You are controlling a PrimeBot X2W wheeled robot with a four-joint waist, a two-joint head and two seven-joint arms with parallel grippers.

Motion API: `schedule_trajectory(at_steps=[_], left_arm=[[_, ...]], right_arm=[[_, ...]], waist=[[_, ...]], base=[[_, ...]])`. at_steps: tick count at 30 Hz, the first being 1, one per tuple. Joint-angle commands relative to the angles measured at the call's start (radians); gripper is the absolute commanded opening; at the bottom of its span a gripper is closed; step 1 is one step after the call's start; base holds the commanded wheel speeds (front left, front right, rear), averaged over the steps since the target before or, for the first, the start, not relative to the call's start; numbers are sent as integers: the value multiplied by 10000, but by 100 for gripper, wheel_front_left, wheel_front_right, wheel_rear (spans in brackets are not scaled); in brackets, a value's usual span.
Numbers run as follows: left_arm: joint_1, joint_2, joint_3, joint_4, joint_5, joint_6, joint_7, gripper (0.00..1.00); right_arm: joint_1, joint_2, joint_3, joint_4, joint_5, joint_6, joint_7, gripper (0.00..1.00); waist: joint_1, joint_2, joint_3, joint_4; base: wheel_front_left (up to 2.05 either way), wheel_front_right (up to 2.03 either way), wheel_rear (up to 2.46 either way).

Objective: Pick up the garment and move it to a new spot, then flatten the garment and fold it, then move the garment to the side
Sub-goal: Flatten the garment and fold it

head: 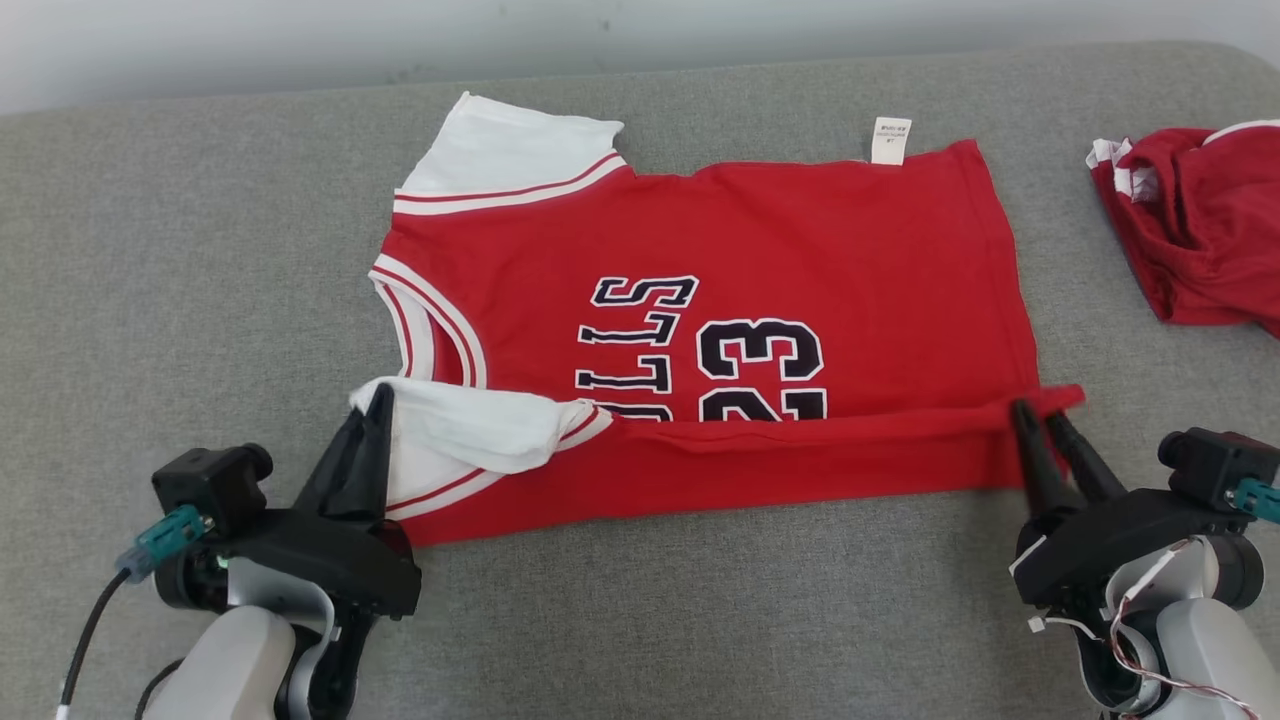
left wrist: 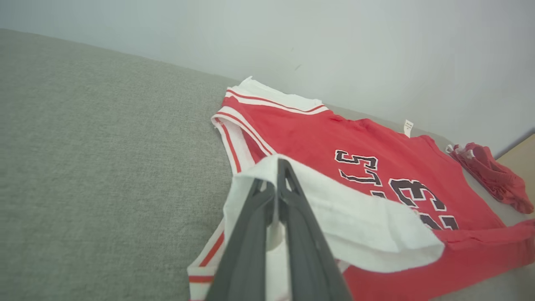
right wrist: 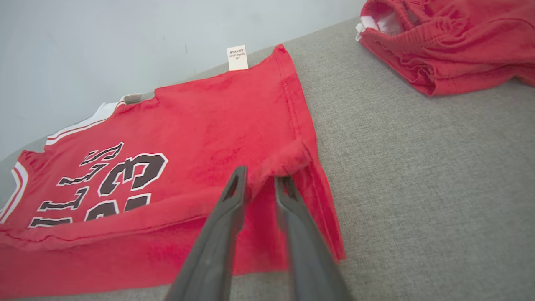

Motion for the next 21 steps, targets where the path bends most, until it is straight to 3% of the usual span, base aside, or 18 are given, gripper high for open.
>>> schedule_trajectory(at_steps=[1,11,21], left_arm=[[-112,66,-23,132,117,-36,-84,100],[775,-28,242,583,402,-184,-396,100],[1267,-158,-91,694,278,-197,-40,100]], right_arm=[[-76,-79,80,100,-3,-27,-126,100],[112,-891,443,1083,-406,-27,-1005,100],[-380,-998,659,1988,-642,-27,-1229,100]], waist=[[-2,-1,-18,8],[-2,-1,-283,156],[-2,-1,57,299]], base=[[0,0,0],[0,0,0],[0,0,0]])
